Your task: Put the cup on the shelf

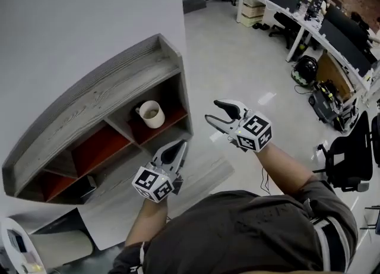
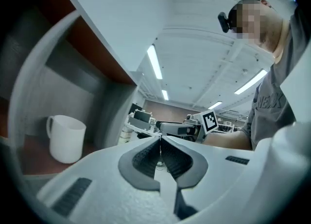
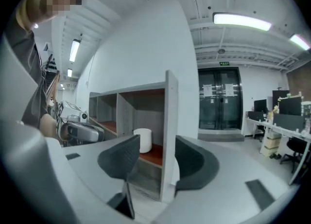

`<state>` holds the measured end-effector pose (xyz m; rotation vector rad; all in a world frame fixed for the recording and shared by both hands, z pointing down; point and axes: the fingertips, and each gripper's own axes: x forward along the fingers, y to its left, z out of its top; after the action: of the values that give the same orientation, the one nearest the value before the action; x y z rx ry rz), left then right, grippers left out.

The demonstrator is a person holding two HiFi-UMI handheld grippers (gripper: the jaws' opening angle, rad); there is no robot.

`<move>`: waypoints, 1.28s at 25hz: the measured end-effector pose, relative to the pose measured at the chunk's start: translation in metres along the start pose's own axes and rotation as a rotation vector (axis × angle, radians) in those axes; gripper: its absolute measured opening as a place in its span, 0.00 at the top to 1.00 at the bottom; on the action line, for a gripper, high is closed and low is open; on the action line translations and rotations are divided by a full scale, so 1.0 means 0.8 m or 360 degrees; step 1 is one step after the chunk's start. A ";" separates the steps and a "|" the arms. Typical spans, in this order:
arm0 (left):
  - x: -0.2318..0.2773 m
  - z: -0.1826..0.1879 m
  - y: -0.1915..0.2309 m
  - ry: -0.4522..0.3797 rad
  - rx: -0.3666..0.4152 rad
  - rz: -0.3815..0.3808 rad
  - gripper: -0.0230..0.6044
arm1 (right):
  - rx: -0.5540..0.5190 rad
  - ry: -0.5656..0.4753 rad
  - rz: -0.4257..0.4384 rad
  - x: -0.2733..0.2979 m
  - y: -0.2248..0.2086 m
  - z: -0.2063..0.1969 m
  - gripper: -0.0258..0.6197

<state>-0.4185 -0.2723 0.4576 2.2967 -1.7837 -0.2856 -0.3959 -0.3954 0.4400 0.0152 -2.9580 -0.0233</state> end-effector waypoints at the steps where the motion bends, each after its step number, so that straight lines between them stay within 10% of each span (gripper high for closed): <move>1: 0.013 -0.002 -0.009 0.0008 0.0005 -0.0046 0.96 | 0.0009 -0.0001 -0.0040 -0.019 -0.008 -0.002 0.64; 20: 0.234 -0.046 -0.335 0.0208 0.0089 -0.0743 0.95 | 0.0215 -0.0061 -0.0910 -0.540 -0.083 -0.053 0.97; 32: 0.280 -0.096 -0.487 0.0274 0.0058 -0.0921 0.96 | 0.0328 -0.0063 -0.1126 -0.733 -0.050 -0.102 0.97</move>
<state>0.0190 -0.3919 0.4146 2.7233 -1.0232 -0.1379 0.1958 -0.4298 0.4122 1.0823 -2.8088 0.1850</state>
